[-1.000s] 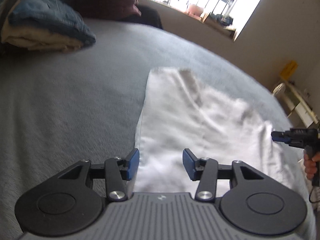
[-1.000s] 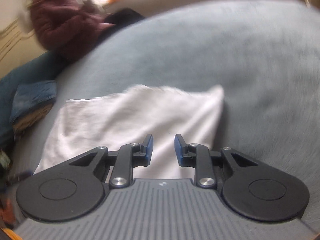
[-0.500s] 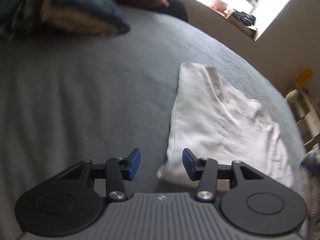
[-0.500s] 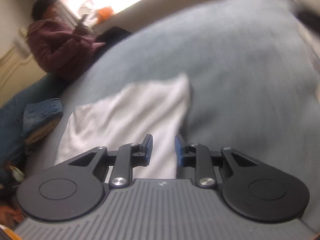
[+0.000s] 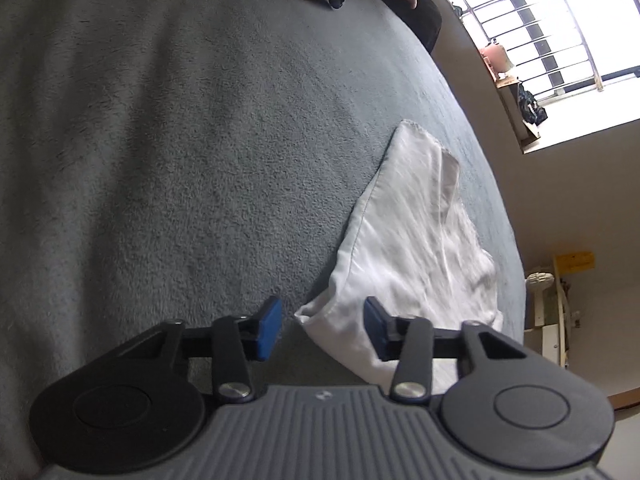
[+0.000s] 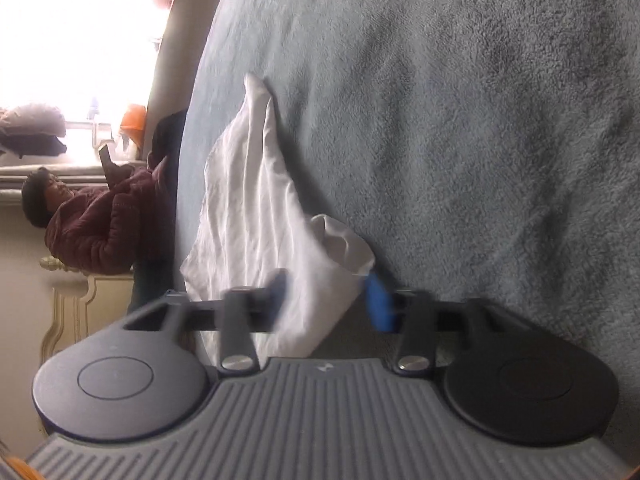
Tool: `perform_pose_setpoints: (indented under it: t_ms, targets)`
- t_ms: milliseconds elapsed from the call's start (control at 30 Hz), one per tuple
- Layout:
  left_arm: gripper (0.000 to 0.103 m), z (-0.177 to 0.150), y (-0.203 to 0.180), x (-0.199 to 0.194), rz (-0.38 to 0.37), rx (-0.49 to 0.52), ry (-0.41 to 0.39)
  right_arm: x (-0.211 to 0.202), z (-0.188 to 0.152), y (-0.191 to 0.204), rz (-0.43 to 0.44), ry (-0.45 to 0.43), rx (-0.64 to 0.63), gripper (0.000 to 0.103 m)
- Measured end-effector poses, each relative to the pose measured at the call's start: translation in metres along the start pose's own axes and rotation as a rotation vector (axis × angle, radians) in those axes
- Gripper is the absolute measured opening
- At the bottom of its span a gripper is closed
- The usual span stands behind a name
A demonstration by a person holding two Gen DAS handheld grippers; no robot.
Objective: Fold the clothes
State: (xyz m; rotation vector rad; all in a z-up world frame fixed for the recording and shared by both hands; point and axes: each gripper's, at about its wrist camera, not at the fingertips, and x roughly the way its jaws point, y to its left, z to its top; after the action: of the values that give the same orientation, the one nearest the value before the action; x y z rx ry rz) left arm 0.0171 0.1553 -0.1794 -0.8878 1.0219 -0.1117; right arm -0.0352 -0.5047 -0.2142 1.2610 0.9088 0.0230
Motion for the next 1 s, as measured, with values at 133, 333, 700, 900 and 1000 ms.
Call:
perform_pose_setpoints:
  t_ms: [133,333,700,900,1000]
  targets:
    - [0.02,-0.001,0.0,0.006,0.052,0.03,-0.008,0.004,-0.007,-0.009,-0.046,-0.05,-0.023,0.003]
    - [0.02,-0.006,-0.009,0.001,0.103,0.163,-0.064,0.007,-0.011,-0.025,-0.029,-0.078,-0.009,0.003]
    - [0.047,-0.034,-0.1,-0.041,0.129,0.771,-0.303,-0.023,-0.043,0.064,-0.164,-0.204,-0.661,0.024]
    - [0.045,-0.072,-0.14,0.012,0.013,1.041,-0.096,0.035,-0.106,0.098,-0.162,-0.061,-1.128,0.021]
    - [0.042,-0.085,-0.132,0.041,0.082,1.083,-0.015,0.064,-0.138,0.114,-0.158,0.016,-1.36,0.019]
